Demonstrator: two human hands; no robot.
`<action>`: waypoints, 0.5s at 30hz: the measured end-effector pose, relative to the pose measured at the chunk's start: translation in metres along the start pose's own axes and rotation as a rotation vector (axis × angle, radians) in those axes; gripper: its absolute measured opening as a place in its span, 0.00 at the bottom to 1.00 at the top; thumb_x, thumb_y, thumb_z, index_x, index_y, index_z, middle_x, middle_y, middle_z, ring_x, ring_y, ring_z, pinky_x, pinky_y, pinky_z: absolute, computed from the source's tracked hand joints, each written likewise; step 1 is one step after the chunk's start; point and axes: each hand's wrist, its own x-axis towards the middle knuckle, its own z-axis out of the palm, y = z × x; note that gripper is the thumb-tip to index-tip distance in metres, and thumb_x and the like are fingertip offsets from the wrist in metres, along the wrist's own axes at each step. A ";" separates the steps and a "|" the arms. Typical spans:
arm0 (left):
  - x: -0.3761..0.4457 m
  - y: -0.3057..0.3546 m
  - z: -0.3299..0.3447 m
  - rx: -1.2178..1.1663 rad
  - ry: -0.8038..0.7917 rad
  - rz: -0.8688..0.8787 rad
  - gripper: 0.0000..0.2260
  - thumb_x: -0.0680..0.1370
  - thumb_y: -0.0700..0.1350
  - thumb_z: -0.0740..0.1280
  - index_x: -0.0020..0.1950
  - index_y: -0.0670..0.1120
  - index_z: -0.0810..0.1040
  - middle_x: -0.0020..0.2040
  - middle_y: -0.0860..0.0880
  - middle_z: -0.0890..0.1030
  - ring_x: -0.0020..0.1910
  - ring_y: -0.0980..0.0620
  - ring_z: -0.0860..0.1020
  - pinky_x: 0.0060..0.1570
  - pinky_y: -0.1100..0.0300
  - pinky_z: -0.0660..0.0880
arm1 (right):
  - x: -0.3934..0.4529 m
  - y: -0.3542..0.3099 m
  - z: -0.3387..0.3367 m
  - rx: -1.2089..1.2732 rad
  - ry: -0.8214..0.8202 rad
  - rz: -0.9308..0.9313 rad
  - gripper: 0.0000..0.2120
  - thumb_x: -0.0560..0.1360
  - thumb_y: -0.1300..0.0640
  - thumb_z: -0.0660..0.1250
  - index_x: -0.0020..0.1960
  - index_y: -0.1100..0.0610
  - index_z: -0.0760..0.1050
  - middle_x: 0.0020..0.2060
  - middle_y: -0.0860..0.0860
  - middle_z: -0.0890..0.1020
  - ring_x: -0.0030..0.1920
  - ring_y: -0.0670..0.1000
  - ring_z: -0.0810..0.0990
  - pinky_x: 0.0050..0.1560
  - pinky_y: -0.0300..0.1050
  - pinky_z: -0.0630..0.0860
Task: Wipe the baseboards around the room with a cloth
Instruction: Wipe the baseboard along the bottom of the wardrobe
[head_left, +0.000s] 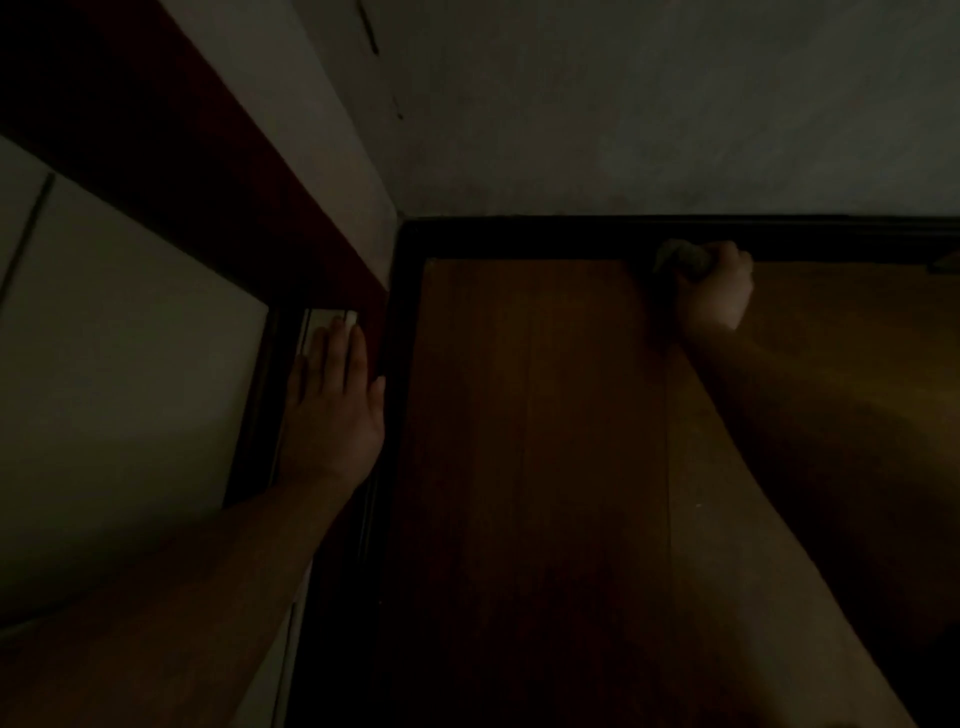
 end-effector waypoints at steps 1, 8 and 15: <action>0.001 0.000 0.000 -0.006 -0.001 -0.001 0.26 0.85 0.52 0.44 0.81 0.41 0.52 0.81 0.41 0.51 0.79 0.41 0.53 0.76 0.41 0.53 | 0.001 0.003 -0.006 -0.015 0.018 0.034 0.17 0.74 0.60 0.69 0.62 0.60 0.74 0.63 0.58 0.74 0.64 0.58 0.73 0.63 0.50 0.70; 0.000 0.001 -0.004 -0.011 -0.017 0.022 0.29 0.83 0.54 0.44 0.81 0.40 0.50 0.81 0.41 0.50 0.80 0.41 0.51 0.77 0.44 0.50 | -0.064 0.015 -0.031 0.045 -0.148 -0.172 0.14 0.73 0.59 0.70 0.57 0.60 0.74 0.57 0.58 0.74 0.57 0.59 0.75 0.57 0.52 0.73; 0.001 0.003 -0.001 0.144 -0.032 0.441 0.30 0.84 0.55 0.58 0.81 0.43 0.52 0.81 0.40 0.53 0.79 0.43 0.54 0.77 0.46 0.49 | -0.136 0.038 -0.034 0.099 -0.312 -0.199 0.18 0.76 0.58 0.69 0.65 0.59 0.73 0.58 0.57 0.74 0.57 0.56 0.73 0.53 0.43 0.68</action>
